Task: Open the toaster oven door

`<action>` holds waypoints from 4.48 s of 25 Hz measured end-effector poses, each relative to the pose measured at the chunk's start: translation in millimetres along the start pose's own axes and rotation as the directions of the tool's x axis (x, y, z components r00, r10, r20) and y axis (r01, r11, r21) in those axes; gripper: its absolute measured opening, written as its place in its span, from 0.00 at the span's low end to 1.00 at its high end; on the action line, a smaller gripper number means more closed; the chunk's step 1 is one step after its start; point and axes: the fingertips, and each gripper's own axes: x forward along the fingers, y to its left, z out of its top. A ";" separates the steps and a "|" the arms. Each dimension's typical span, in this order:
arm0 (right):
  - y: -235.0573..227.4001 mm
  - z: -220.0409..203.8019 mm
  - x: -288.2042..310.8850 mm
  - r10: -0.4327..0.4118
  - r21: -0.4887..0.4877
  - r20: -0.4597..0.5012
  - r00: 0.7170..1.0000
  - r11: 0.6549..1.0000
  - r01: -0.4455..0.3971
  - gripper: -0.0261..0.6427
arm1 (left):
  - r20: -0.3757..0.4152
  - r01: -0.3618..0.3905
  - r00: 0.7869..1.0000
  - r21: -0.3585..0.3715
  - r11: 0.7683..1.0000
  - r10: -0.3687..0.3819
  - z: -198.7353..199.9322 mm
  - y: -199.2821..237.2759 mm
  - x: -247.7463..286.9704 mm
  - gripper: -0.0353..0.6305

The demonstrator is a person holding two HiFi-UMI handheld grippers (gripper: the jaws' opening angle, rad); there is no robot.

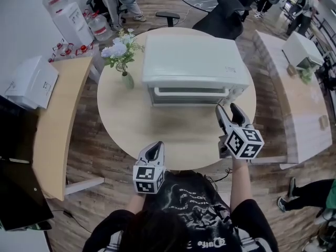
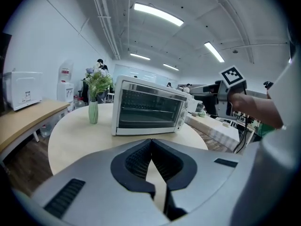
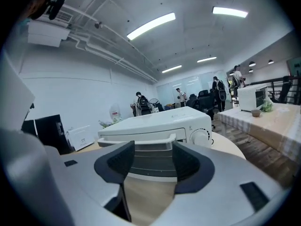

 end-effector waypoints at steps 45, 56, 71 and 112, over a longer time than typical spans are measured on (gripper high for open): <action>-42.1 -3.9 44.6 0.149 0.516 -0.053 0.987 0.851 -0.101 0.31 | -0.036 -0.106 0.994 -0.041 0.994 0.105 -24.1 -5.8 -2.9 0.08; -38.4 -11.2 36.2 0.129 0.497 -0.048 0.990 0.863 -0.089 0.31 | -0.048 -0.102 0.994 -0.074 0.992 0.099 -26.1 4.4 1.1 0.08; -32.4 -36.5 10.0 0.135 0.442 -0.102 0.986 0.894 -0.077 0.30 | -0.042 -0.117 0.993 -0.080 0.990 0.114 -24.9 17.0 3.0 0.08; -40.9 -190.1 -47.4 0.036 0.255 -0.293 0.955 0.966 0.042 0.21 | -0.107 -0.237 0.968 -0.104 0.966 0.226 -57.8 42.5 -19.3 0.08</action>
